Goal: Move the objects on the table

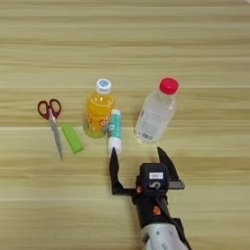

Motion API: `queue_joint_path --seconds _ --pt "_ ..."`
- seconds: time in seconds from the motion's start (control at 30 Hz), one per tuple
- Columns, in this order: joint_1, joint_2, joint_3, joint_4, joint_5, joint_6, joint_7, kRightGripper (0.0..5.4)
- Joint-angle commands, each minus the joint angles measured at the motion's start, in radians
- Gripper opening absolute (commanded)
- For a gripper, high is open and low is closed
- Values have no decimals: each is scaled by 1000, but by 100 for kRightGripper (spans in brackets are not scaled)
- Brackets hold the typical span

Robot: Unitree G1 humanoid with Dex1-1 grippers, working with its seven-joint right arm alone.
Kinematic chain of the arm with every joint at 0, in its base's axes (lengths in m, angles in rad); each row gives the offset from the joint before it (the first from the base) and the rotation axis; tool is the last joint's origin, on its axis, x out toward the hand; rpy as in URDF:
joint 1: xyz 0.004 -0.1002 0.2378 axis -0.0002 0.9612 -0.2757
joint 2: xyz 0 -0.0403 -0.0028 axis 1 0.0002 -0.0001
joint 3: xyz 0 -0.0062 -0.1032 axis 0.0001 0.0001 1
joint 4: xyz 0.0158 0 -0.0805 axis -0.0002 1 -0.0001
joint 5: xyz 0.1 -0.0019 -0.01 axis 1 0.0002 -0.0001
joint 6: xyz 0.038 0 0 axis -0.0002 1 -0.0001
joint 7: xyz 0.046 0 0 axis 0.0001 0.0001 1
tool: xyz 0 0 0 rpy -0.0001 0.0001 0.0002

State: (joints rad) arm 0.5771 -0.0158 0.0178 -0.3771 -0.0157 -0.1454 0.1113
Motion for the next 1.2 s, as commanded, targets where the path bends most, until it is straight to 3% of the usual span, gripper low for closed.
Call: queue_joint_path --seconds 0.03,0.37,0.53,0.73,0.9,1.2 --pt "3 -3 27 -21 -12 -33 -4 539" --pt "7 -18 57 -10 -14 -2 4 539" --pt "-4 -17 49 5 45 95 18 539" --pt "-18 -26 47 -12 63 155 27 539" --pt "-31 -22 35 -16 116 230 35 539" --pt "-72 -45 33 9 100 298 30 539"
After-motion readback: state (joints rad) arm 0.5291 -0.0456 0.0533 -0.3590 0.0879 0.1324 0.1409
